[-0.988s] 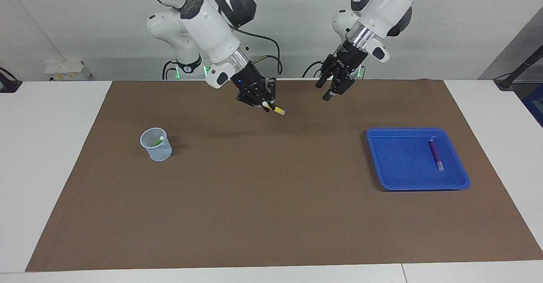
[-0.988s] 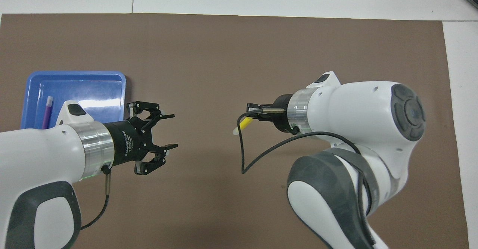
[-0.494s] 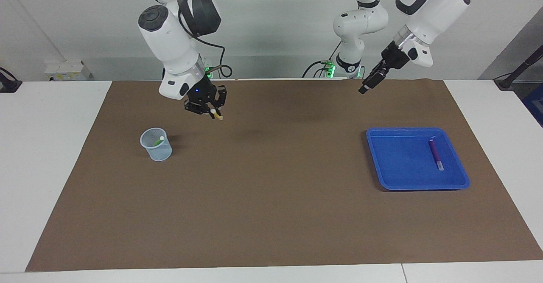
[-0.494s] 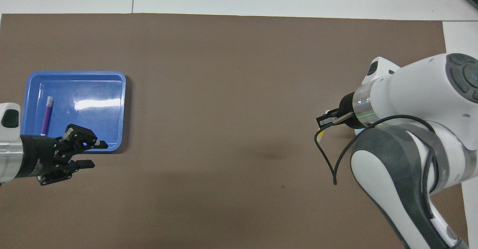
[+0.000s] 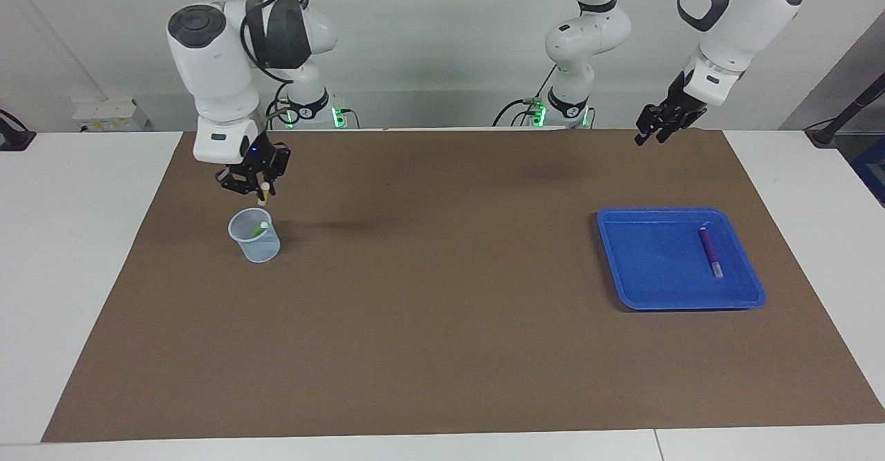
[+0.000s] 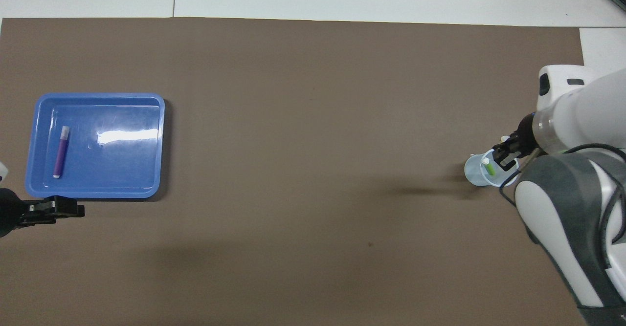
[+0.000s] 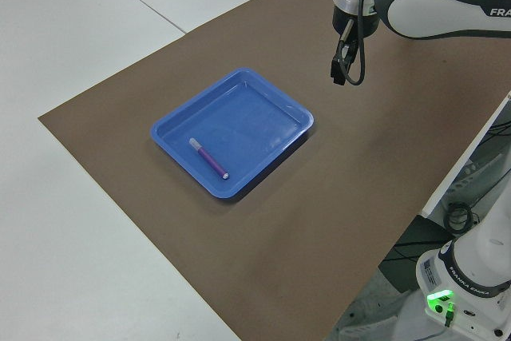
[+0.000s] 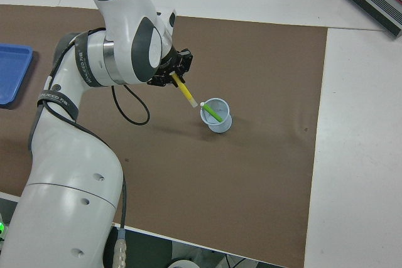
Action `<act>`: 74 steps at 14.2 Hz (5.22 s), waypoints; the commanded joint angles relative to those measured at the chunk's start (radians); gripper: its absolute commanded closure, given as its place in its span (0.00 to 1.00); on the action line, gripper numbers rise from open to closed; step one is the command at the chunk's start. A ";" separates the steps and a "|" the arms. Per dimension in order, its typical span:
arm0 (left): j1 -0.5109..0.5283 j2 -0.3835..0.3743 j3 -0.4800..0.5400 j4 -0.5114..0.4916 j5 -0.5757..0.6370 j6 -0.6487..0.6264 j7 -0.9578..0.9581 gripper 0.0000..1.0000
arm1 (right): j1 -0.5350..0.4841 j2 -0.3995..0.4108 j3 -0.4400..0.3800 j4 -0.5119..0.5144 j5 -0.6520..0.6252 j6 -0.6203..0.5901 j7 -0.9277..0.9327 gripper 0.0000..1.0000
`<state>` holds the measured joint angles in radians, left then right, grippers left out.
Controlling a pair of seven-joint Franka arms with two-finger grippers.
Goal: Transfer and insert pens with both arms
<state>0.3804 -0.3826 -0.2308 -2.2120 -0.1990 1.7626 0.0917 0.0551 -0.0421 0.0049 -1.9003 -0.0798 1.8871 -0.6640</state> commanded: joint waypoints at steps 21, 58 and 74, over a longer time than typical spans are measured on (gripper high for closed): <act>0.149 0.646 0.005 0.225 0.256 0.532 0.232 0.37 | -0.086 -0.012 0.018 -0.274 0.044 0.293 0.024 0.00; -0.008 0.564 -0.019 0.396 0.014 0.204 -0.426 1.00 | 0.290 0.014 0.156 -0.091 0.706 0.469 1.321 0.00; -0.359 0.117 -0.018 0.074 -0.234 0.333 -1.507 1.00 | 0.281 0.018 0.156 -0.086 0.707 0.474 1.302 0.09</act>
<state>0.0908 -0.1872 -0.2642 -2.0445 -0.4154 2.0259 -1.3027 0.3414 -0.0344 0.1565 -1.9989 0.6053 2.3403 0.6439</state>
